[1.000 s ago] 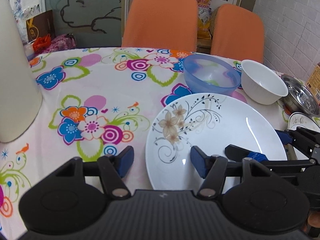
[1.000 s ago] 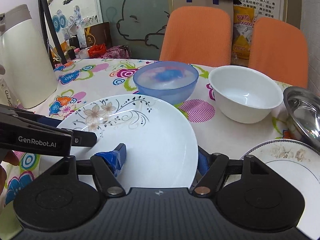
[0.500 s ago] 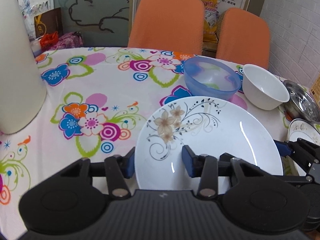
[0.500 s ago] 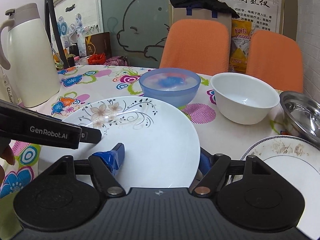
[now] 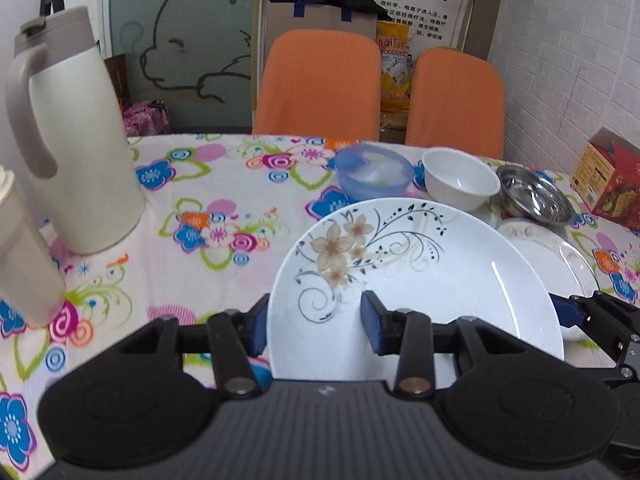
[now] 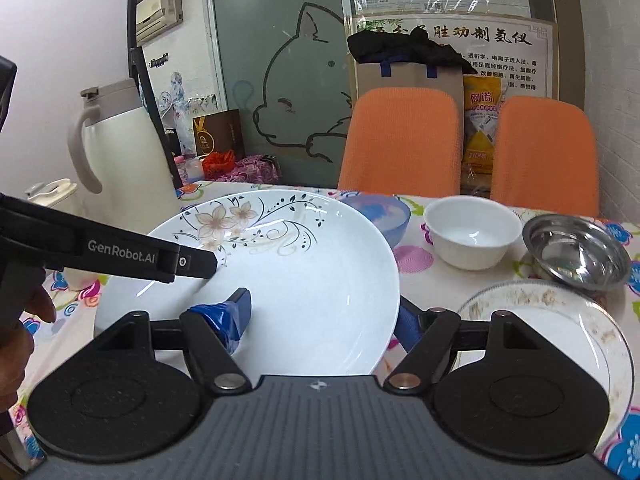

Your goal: Organize plates and bowls

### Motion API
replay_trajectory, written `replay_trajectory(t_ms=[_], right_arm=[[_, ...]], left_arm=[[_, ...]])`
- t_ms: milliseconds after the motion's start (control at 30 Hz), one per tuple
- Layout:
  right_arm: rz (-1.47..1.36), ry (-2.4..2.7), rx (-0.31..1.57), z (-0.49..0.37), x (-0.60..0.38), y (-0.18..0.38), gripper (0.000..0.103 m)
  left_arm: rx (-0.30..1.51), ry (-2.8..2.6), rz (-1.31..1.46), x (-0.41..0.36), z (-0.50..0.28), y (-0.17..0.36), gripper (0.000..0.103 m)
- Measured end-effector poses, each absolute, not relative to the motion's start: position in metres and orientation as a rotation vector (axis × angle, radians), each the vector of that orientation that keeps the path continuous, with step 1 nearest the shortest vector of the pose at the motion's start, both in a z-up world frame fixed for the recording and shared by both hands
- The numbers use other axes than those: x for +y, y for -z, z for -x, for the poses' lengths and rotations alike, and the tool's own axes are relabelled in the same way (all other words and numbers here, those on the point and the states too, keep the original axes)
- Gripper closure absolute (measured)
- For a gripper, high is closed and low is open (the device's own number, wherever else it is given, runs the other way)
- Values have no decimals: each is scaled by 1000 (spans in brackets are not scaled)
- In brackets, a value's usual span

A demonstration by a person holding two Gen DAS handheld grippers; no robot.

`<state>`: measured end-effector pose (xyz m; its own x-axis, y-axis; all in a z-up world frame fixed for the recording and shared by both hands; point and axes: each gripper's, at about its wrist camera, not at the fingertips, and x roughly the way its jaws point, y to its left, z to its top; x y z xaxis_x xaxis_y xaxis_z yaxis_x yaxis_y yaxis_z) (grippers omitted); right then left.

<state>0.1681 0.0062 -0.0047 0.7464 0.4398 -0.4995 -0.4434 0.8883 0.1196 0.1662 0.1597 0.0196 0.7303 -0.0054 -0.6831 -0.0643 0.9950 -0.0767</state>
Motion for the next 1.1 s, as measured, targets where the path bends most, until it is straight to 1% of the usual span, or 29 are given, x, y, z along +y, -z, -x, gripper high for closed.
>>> replay_trajectory(t_ms=[167, 367, 467, 600, 667, 700, 733, 800, 900, 933, 1100], right_arm=[[-40, -461, 596, -130, -1, 23, 42], [-39, -457, 612, -108, 3, 39, 42], [-10, -449, 583, -103, 6, 45, 42], [25, -459, 555, -100, 7, 48, 42], [-15, -445, 556, -102, 0, 48, 42], [-36, -436, 549, -103, -4, 47, 43], [-55, -420, 533, -103, -9, 45, 43], [-87, -409, 509, -104, -17, 39, 43], [-120, -398, 515, -108, -29, 35, 43], [-130, -394, 517, -109, -34, 34, 43], [-159, -339, 518, -114, -66, 31, 43]], left_arm=[[810, -30, 110, 154, -130, 7, 62], [815, -50, 101, 154, -109, 24, 62], [780, -73, 12, 145, -106, 28, 64], [714, -93, -49, 141, -102, 29, 61], [681, -110, -49, 144, -100, 24, 61], [659, -117, -44, 147, -98, 20, 59], [636, -125, -30, 150, -96, 15, 53], [613, -123, -1, 155, -95, 4, 49], [609, -111, 19, 156, -98, -6, 48], [614, -99, 25, 156, -100, -7, 45], [697, 23, 85, 142, -123, -6, 43]])
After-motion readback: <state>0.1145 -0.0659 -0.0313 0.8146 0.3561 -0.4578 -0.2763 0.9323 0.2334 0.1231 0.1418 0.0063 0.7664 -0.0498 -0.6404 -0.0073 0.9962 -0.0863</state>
